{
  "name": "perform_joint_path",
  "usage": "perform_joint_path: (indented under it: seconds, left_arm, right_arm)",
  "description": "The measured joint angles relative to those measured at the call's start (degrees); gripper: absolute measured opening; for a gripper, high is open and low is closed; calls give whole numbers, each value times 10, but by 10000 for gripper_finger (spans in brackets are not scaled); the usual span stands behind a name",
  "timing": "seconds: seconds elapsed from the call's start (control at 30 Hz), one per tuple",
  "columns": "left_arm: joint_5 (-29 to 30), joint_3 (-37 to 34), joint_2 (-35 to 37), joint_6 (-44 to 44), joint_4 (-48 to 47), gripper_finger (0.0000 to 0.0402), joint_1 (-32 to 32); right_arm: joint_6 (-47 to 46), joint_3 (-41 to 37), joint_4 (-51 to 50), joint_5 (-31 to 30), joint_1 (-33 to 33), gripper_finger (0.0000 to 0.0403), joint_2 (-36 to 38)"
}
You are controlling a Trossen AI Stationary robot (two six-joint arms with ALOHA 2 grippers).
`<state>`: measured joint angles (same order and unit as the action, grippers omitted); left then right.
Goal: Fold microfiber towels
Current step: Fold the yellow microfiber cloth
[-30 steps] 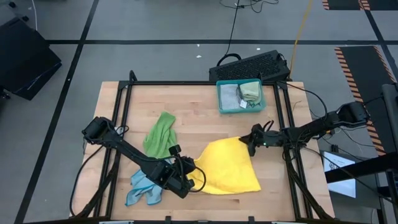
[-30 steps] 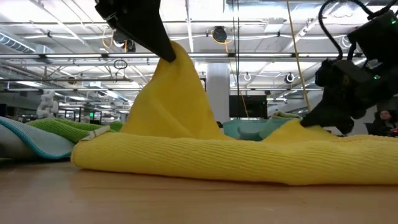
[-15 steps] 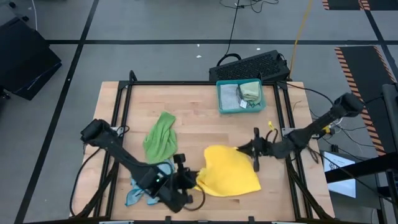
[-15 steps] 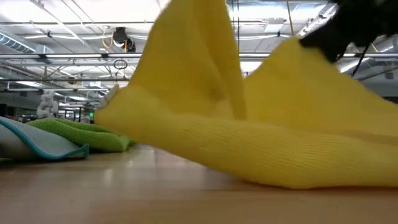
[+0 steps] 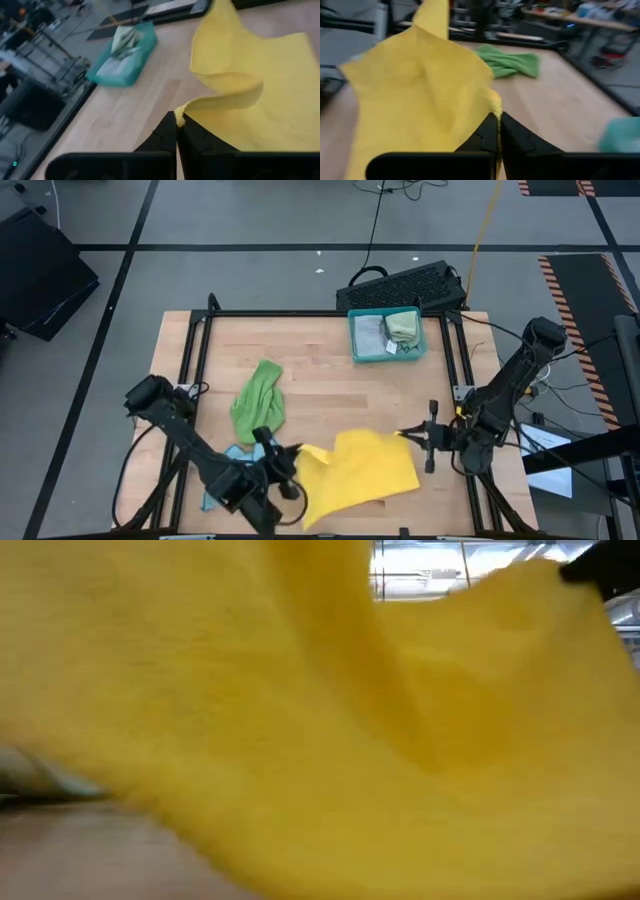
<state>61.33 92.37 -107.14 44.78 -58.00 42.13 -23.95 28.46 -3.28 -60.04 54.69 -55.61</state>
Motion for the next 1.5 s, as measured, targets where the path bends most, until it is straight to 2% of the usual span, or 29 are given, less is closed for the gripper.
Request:
perform_joint_path:
  seconds: [0.1,0.43,0.6,0.73,0.9,1.07,1.23,1.5]
  left_arm:
    - [-22,-23,0,2,-2,8,-19]
    - [-57,-98,0,-101,10,10,-124]
    - [-93,-96,0,-180,11,9,-179]
    - [-142,-89,0,-205,22,6,-198]
    - [-184,-89,0,-206,74,9,-182]
    - [-181,-105,0,-217,109,8,-155]
    - [-183,-141,0,-167,117,4,-144]
    - [-229,-174,0,-158,171,4,-110]
  right_arm:
    - [11,-14,1,-30,-8,2,-3]
    - [143,-50,13,-32,-84,2,-2]
    - [205,-52,27,-30,-149,2,21]
    - [230,-52,29,-23,-164,2,54]
    - [222,-52,25,58,-137,2,64]
    - [218,-60,-6,68,-107,2,54]
    - [171,-89,-10,86,-103,2,53]
    - [78,-112,-13,234,-103,2,53]
